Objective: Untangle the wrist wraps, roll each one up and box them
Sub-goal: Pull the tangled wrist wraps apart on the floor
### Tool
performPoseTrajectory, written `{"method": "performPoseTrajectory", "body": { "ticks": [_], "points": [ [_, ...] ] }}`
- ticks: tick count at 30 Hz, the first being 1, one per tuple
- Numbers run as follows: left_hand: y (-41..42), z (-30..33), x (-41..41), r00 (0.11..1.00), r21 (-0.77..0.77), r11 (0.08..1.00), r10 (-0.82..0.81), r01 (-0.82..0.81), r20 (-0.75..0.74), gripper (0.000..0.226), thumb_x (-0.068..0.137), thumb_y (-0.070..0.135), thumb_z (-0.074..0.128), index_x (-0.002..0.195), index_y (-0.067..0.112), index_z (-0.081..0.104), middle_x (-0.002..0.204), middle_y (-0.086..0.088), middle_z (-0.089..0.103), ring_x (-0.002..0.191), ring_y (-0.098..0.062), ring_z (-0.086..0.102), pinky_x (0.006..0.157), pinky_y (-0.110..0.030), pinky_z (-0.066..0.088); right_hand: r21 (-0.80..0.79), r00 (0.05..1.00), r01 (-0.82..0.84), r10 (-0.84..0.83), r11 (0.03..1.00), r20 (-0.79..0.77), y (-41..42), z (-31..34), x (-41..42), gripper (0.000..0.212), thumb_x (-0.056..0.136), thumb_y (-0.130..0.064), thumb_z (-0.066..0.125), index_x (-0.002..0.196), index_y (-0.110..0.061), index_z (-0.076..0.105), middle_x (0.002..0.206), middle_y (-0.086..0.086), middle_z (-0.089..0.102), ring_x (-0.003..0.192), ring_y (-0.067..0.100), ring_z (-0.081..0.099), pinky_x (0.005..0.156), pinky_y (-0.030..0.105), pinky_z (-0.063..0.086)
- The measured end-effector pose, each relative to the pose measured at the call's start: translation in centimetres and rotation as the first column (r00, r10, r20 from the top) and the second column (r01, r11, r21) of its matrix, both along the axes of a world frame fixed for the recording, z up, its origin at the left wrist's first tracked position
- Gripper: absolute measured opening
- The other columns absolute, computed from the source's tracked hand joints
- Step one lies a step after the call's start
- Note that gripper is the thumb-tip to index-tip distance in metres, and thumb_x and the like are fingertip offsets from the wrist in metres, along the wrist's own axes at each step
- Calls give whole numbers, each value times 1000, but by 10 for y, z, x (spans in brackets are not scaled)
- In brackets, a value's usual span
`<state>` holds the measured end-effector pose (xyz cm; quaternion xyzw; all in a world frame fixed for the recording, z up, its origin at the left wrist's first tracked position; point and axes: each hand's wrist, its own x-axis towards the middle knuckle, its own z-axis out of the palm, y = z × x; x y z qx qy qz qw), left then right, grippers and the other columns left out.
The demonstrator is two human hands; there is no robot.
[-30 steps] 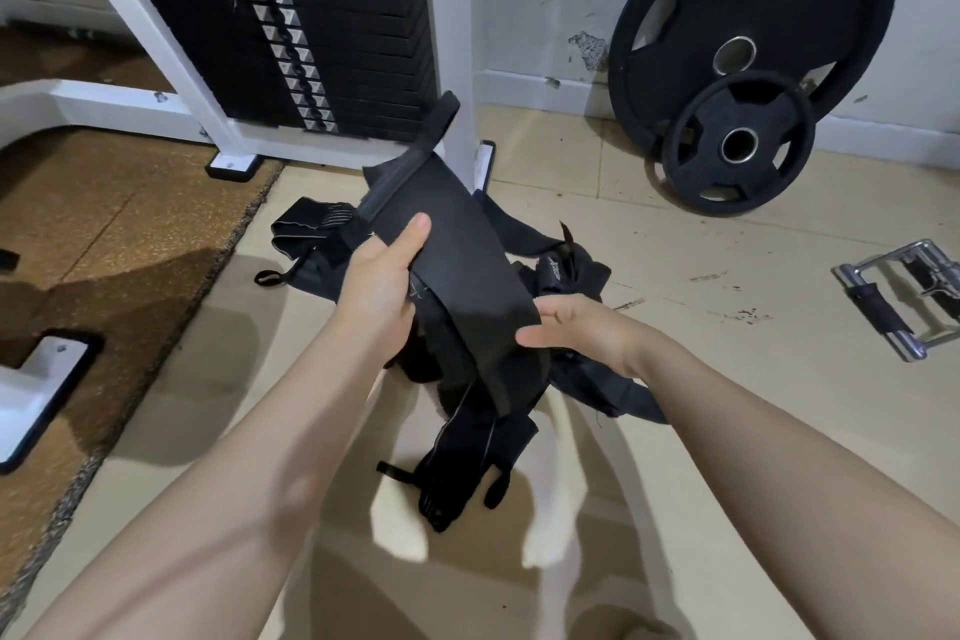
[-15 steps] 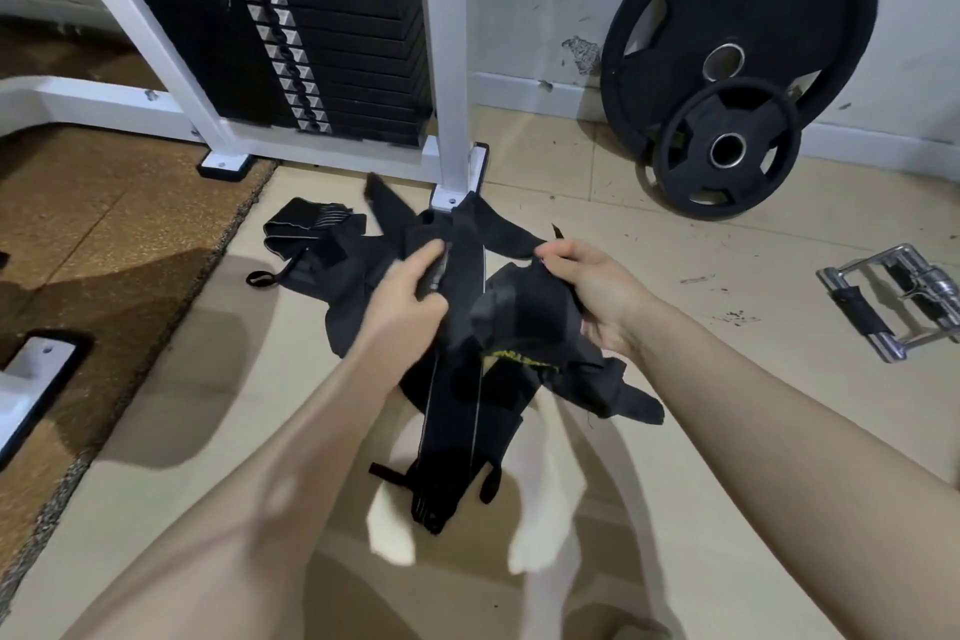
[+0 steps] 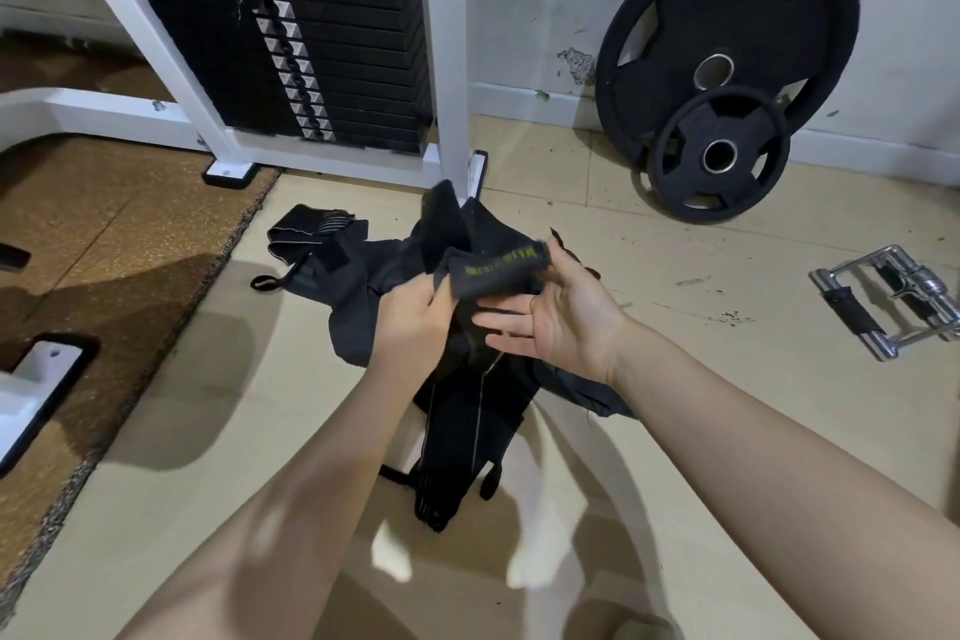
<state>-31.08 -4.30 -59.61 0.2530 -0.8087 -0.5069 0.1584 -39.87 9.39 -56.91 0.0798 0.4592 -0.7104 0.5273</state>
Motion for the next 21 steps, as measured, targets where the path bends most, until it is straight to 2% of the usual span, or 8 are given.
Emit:
{"method": "performPoseTrajectory", "body": {
  "ticks": [1,3,7,9,13,15,17,21],
  "points": [
    [-1,2,-1,999,-2,999,34,-34,17,42,99,24,49,62,5,52,55,-6,48,53,-4,40,54,-26,36,14,998,-34,35,999,-56,0,1,2,52,94,-62,27,123,-25,50,126,23,59,99,36,66,87,45,51],
    [-1,8,-2,998,-10,999,48,-48,40,45,99,29,50,59,8,46,51,5,37,47,-5,32,46,-16,25,57,986,-67,75,996,-151,-1,1,7,56,91,-66,26,126,-28,46,124,24,59,89,35,69,79,41,56],
    [-4,8,2,997,17,999,34,-35,65,49,96,35,53,57,8,44,51,2,38,51,-10,34,52,-28,28,169,877,36,49,985,-477,3,3,8,51,99,-54,24,135,-21,40,89,16,71,62,26,67,64,35,55],
    [-6,2,5,996,86,995,38,-45,79,51,95,35,56,54,8,39,50,1,37,52,-12,34,55,-31,28,116,787,117,-21,986,-616,6,8,3,35,103,-39,30,127,-21,47,82,11,68,61,20,62,61,31,49],
    [-4,1,9,997,101,994,23,-30,70,55,93,31,60,56,-3,37,54,-7,35,56,-18,33,58,-35,25,259,496,149,155,954,-854,4,3,-2,11,91,-25,60,100,-32,61,93,1,59,82,10,55,76,22,45],
    [-2,3,10,997,61,998,19,-24,79,55,93,30,59,60,-11,42,57,-12,38,57,-19,34,58,-33,26,273,536,187,135,944,-834,-2,0,-1,4,90,-28,63,88,-31,61,95,-1,62,85,10,56,78,22,44],
    [-1,3,10,997,66,998,-4,-1,76,55,93,30,59,62,-13,45,58,-13,39,58,-18,35,57,-31,25,281,636,177,108,943,-764,-8,0,-1,14,92,-34,58,82,-25,57,85,-5,59,79,9,53,77,25,45],
    [-4,5,14,992,210,974,-102,85,73,48,92,26,59,65,-11,45,63,-13,42,62,-21,39,58,-32,30,372,656,232,138,899,-742,-16,-6,-12,31,94,-40,54,77,-14,51,80,8,57,76,21,54,80,46,51]
  ]
}}
